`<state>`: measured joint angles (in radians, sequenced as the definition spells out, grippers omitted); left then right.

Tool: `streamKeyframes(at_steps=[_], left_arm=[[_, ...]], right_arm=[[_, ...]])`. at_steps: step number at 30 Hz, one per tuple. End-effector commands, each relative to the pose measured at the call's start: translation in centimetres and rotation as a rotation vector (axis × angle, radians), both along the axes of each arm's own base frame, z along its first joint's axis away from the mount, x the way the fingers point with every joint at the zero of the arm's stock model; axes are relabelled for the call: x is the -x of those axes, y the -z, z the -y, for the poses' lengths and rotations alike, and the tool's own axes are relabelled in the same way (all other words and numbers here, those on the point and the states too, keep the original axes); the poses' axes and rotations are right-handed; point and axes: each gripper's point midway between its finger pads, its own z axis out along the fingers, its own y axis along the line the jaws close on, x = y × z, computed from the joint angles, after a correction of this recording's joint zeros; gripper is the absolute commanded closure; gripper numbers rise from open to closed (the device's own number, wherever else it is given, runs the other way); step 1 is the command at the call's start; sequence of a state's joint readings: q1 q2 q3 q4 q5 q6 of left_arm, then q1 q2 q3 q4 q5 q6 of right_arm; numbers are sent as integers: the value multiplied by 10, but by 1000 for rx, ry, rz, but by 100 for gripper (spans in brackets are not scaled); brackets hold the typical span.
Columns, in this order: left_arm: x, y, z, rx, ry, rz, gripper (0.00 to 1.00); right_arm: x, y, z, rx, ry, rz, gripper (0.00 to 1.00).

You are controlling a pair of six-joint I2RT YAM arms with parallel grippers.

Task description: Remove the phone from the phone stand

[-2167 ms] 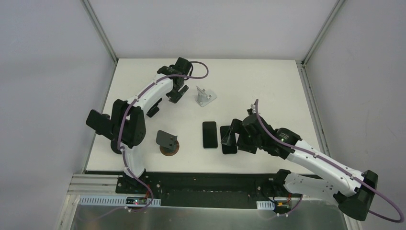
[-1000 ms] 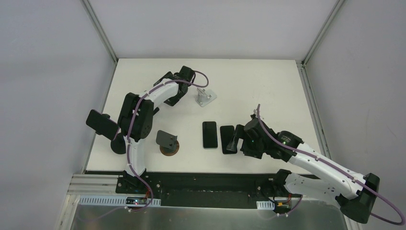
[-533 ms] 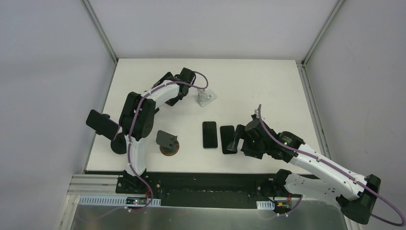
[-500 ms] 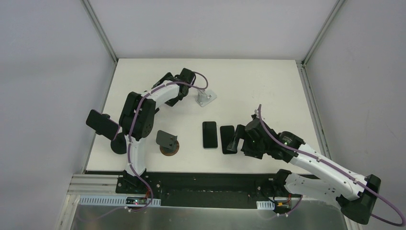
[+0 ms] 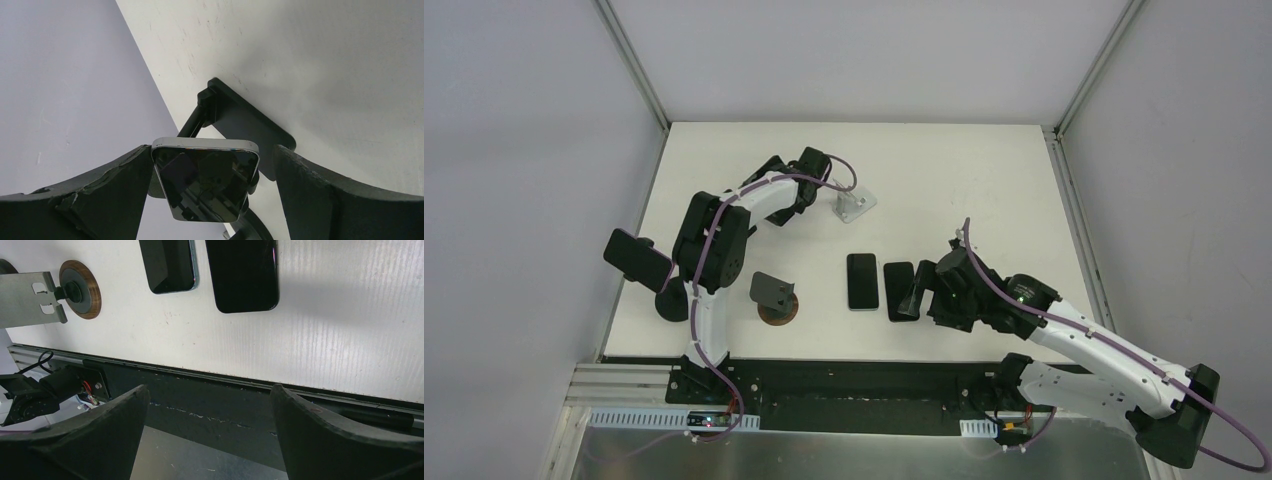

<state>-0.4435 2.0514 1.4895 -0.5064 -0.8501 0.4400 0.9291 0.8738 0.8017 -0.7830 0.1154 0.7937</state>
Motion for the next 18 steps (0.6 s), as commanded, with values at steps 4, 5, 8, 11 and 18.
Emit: streamKeyframes(at_steps=[4,5,8,11,18], left_arm=[[6,-14,-13,-19,-25,27,11],[6,-15,-14,-20,-27,30,11],[7,-17,-16,-29,-35,41,11],[8,-18,-16,-27,-40,51,11],[9,-25,-18,-25,-47,75,11]], right_arm=[[2,-1,3,-3,9,-2,7],[1,-1,3,-4,9,-2,7],[2,0,1,-6,4,-7,7],[2,1,0,-4,2,-13,7],[2,2,-1,-6,0,-18,7]])
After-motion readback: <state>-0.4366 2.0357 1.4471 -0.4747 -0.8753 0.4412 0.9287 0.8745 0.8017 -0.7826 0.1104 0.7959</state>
